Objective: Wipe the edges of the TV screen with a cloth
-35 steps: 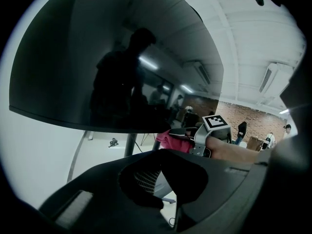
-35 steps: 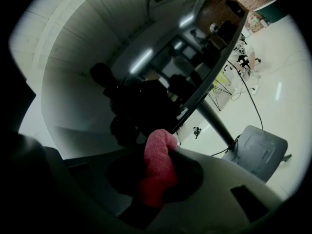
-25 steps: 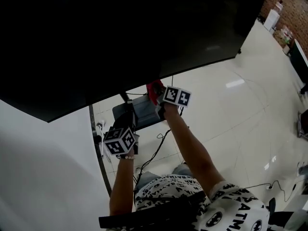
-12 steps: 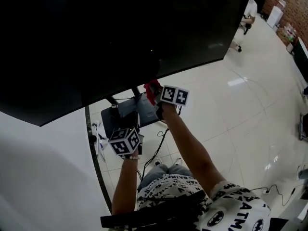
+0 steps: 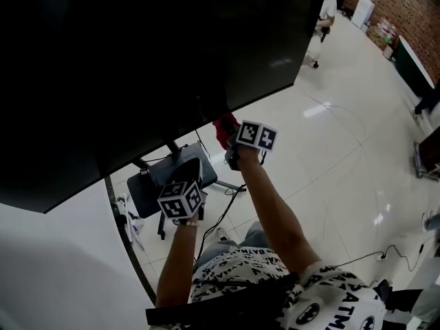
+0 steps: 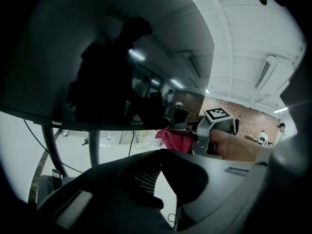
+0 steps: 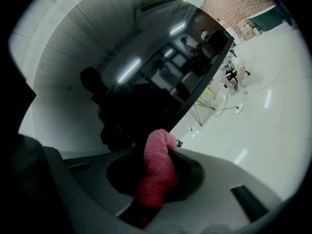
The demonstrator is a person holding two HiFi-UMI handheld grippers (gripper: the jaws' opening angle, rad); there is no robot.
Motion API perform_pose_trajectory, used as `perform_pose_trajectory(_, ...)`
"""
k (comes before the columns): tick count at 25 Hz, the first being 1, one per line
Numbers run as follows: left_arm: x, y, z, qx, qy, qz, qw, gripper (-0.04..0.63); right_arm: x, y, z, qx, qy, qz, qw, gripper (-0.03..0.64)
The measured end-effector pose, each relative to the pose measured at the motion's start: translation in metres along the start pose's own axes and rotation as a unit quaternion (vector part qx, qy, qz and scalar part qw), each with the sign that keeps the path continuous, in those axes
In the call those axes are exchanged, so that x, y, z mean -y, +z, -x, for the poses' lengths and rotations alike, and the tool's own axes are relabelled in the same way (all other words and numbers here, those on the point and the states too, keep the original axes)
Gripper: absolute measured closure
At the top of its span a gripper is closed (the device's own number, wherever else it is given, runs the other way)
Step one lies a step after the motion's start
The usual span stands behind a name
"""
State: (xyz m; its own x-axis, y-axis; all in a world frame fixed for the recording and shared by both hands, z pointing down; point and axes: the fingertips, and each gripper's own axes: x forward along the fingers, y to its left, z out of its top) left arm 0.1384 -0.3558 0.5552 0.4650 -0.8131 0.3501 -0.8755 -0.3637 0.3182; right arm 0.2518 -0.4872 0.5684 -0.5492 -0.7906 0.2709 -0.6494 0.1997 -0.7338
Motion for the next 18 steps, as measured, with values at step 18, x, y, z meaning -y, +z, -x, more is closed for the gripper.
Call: perform_pose_trajectory(18, 0.109, 0.002, -0.144, -0.008, -0.035, -0.009, 0.9993, 0.594, 0.164, 0.144, 0.050, 0.030, -0.054, 0.028, 0.998, 0.543)
